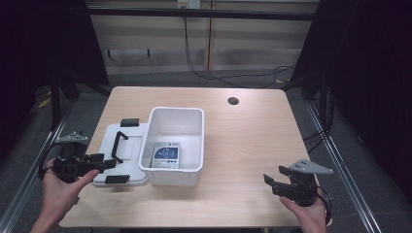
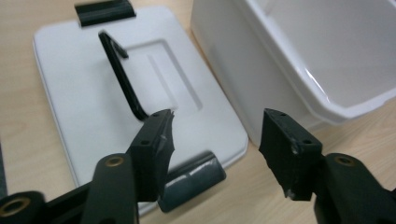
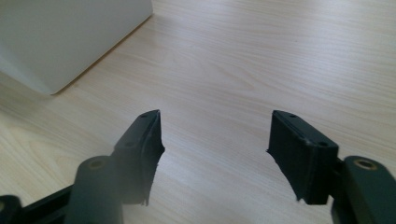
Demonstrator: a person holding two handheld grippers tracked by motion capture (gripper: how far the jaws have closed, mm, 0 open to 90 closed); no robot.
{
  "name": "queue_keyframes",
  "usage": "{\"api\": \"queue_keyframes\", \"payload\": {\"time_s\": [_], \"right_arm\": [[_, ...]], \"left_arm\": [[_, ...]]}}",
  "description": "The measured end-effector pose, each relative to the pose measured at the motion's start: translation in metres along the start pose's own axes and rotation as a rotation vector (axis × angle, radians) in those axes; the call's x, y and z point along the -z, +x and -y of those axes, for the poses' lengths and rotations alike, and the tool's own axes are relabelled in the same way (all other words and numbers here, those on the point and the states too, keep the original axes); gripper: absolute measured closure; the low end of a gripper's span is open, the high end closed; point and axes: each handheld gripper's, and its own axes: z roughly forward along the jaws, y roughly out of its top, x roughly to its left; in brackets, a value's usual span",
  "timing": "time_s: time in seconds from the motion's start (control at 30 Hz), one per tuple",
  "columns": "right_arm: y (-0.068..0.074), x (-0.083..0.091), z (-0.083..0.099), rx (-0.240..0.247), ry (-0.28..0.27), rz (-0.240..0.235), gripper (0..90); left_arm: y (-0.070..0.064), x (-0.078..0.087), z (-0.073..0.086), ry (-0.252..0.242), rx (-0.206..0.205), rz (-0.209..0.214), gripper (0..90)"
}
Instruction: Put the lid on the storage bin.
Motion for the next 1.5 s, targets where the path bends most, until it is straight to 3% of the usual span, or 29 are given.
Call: {"api": "queue_keyframes", "payload": {"time_s": [0.17,0.27,0.33,0.43,0.5,0.7,0.87,1.0,1.1,1.3,1.5], "right_arm": [[0.001,-0.001,0.000,0.014,0.005,0.009,35.0],[0.002,-0.001,0.000,0.016,0.002,0.017,33.1],[0.002,-0.001,0.001,0.016,0.001,0.022,31.2],[0.002,-0.002,0.001,0.019,0.011,0.021,28.1],[0.002,-0.002,0.000,0.019,0.013,0.021,26.9],[0.001,-0.002,0.000,0.012,0.007,0.003,21.4],[0.002,-0.004,0.000,0.017,0.014,-0.010,16.7],[0.004,-0.004,0.000,0.039,0.013,-0.029,14.1],[0.004,-0.005,0.000,0.048,0.012,-0.034,14.7],[0.003,-0.003,0.000,0.039,0.000,-0.017,17.5],[0.003,-0.003,0.000,0.031,-0.010,-0.028,22.3]], "left_arm": [[-0.003,0.000,-0.015,0.004,-0.016,-0.012,45.0],[-0.002,-0.007,-0.024,0.051,-0.016,-0.023,45.5],[-0.001,-0.014,-0.029,0.084,-0.010,-0.059,46.2],[0.005,-0.022,-0.035,0.123,0.023,-0.078,46.9],[0.008,-0.026,-0.040,0.177,0.046,-0.109,47.1],[0.004,-0.031,-0.052,0.239,0.035,-0.110,45.4],[0.012,-0.037,-0.061,0.254,0.076,-0.103,41.7],[0.020,-0.043,-0.064,0.291,0.087,-0.105,45.5],[0.024,-0.050,-0.064,0.324,0.088,-0.130,50.5],[0.034,-0.064,-0.067,0.348,0.140,-0.174,56.8],[0.044,-0.076,-0.070,0.373,0.168,-0.178,58.5]]}}
